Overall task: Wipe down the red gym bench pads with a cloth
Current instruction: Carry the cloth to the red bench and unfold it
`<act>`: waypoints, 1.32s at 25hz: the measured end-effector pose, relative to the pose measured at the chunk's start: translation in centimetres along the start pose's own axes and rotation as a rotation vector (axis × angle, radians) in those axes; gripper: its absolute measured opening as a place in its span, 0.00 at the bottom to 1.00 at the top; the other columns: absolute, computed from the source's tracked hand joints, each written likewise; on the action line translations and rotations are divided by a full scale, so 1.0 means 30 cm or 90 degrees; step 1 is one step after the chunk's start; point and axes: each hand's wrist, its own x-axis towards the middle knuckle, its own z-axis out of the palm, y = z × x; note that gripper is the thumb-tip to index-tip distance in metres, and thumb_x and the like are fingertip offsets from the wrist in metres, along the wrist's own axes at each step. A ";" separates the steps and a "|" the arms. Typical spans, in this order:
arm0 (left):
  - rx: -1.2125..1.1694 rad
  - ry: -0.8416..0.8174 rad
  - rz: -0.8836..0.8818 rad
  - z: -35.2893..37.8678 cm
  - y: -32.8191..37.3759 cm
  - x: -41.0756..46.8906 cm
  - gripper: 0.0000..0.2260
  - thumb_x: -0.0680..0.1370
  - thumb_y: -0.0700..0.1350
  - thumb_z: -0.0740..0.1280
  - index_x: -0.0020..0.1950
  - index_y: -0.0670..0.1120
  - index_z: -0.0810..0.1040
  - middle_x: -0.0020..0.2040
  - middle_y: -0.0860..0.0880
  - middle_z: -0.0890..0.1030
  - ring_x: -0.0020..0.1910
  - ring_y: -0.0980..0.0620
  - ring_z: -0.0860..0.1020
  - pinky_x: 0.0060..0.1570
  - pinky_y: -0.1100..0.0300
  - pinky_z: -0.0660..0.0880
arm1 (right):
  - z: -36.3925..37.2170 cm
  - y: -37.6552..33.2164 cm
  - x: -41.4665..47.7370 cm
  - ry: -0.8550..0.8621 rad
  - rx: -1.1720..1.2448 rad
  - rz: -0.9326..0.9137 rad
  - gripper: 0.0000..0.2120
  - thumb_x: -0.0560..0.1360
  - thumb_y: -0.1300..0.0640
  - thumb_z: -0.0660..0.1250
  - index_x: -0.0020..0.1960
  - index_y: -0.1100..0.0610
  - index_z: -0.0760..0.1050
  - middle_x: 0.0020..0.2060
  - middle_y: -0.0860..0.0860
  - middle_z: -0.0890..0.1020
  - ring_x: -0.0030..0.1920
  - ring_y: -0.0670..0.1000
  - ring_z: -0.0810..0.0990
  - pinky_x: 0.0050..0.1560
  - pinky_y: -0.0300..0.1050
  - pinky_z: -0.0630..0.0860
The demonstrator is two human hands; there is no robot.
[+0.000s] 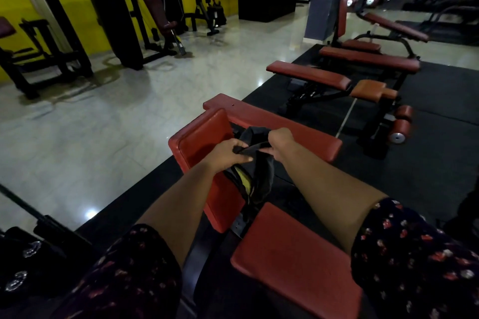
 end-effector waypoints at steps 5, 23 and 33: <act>0.178 -0.042 0.149 -0.022 0.054 -0.012 0.21 0.73 0.34 0.71 0.63 0.49 0.77 0.59 0.51 0.79 0.58 0.54 0.76 0.58 0.59 0.72 | -0.081 0.009 0.018 0.021 -0.556 -0.118 0.29 0.68 0.50 0.75 0.65 0.60 0.73 0.63 0.59 0.71 0.64 0.61 0.71 0.61 0.52 0.74; -0.318 0.166 0.010 -0.087 0.018 -0.037 0.11 0.72 0.38 0.75 0.52 0.44 0.80 0.49 0.46 0.83 0.49 0.48 0.81 0.51 0.57 0.78 | -0.245 -0.004 -0.055 -0.307 -0.035 -0.106 0.08 0.80 0.61 0.60 0.52 0.55 0.77 0.44 0.53 0.79 0.41 0.51 0.77 0.37 0.40 0.76; -0.416 0.139 -0.229 -0.157 0.062 -0.039 0.23 0.69 0.53 0.76 0.60 0.46 0.77 0.53 0.43 0.82 0.51 0.46 0.79 0.59 0.53 0.75 | -0.244 0.136 -0.075 -0.404 -0.007 -0.036 0.12 0.74 0.66 0.68 0.55 0.56 0.78 0.48 0.50 0.86 0.55 0.53 0.81 0.56 0.48 0.77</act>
